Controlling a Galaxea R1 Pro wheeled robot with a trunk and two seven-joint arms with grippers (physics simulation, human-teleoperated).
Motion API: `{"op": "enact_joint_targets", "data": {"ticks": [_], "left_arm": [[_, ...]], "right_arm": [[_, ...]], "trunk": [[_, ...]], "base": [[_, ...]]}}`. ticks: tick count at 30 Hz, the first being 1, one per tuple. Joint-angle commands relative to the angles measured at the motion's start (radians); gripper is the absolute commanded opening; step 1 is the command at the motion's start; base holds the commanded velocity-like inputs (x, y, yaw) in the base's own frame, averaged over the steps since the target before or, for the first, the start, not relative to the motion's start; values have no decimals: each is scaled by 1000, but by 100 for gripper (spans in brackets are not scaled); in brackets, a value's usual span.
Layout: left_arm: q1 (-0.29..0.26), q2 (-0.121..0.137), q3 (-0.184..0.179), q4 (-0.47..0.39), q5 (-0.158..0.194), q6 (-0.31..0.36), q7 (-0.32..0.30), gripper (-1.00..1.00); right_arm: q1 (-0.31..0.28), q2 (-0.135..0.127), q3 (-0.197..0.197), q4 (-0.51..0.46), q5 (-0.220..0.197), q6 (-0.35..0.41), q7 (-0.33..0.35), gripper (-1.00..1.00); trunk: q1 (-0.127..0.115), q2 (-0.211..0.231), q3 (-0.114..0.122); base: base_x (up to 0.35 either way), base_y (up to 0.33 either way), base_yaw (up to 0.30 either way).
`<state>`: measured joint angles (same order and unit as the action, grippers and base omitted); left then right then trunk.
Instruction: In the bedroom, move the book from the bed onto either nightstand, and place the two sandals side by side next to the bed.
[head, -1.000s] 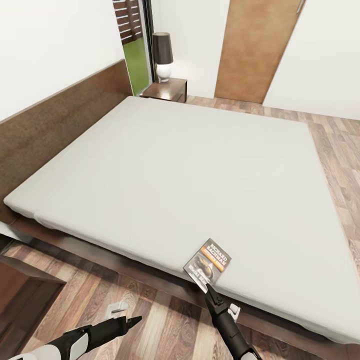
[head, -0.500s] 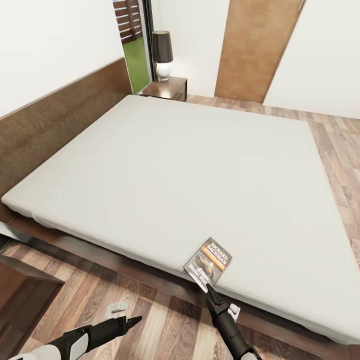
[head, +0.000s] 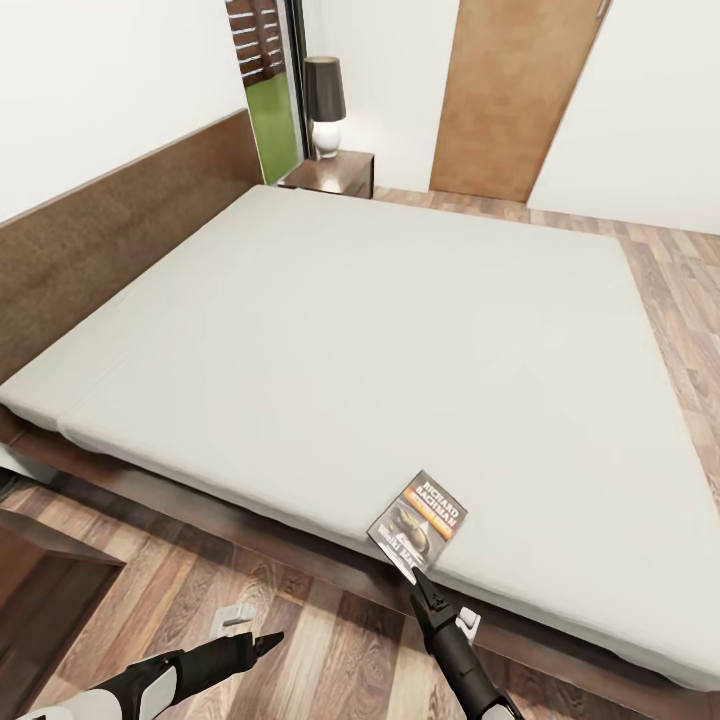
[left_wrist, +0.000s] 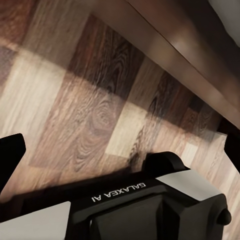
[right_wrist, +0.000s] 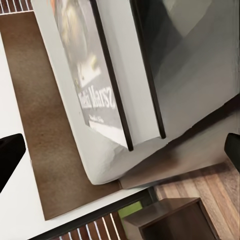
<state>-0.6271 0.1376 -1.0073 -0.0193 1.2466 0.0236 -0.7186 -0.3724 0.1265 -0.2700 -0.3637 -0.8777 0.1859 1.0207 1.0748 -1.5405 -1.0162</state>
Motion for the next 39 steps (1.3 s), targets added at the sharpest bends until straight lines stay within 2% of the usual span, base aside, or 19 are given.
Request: {"op": "enact_joint_targets", "data": {"ticks": [1,4,25,31,39], "left_arm": [[0,0,-8,-1,10,3,-2,100],[0,0,-8,-1,10,3,-2,100],[0,2,-8,-1,10,3,-4,100],[0,2,-8,-1,10,3,-4,100],[0,2,-8,-1,10,3,-3,100]], "right_arm": [[0,0,-1,0,-7,10,3,100],[0,0,-1,0,-7,10,3,100],[0,0,-1,0,-7,9,3,100],[0,0,-1,0,-7,10,3,100],[0,0,-1,0,-7,9,3,100]], "trunk": [[4,-8,-4],[15,-29,-13],[15,-29,-13],[38,-71,-32],[38,-71,-32]], "base": [[0,0,0],[0,0,0],[0,0,0],[0,0,0],[0,0,0]]}}
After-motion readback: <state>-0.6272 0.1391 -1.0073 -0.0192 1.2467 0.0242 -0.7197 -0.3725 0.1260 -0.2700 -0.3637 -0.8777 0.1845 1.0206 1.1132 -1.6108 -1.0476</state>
